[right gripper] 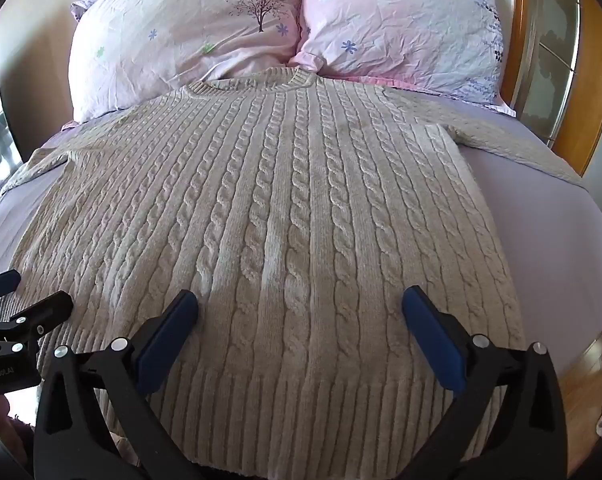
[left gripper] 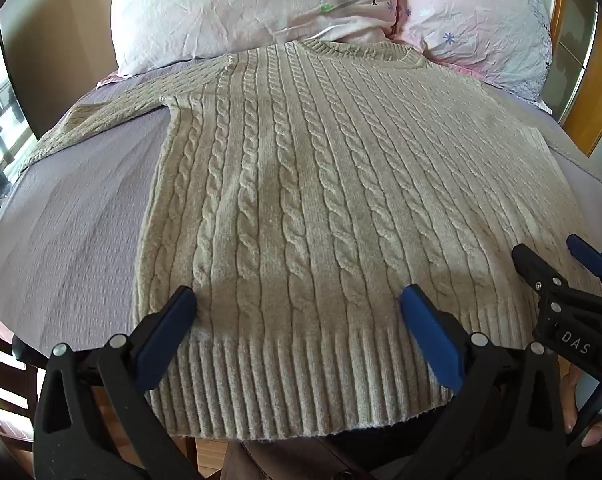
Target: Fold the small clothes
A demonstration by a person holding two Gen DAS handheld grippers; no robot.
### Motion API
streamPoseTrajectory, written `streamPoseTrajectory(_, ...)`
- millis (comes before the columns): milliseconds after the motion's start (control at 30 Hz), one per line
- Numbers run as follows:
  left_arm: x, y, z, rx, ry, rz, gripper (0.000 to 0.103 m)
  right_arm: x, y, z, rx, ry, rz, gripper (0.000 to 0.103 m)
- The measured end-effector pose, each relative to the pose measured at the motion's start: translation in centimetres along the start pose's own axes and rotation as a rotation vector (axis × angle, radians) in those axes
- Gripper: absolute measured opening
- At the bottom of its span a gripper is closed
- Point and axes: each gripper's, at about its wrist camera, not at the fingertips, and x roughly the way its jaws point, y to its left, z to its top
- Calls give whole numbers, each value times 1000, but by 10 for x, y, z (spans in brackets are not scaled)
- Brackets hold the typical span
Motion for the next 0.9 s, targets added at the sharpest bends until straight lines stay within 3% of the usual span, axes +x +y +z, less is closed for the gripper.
streamPoseTrajectory(900, 0, 0, 0, 0, -7, 0, 101, 0, 0, 0, 4, -10, 3, 102)
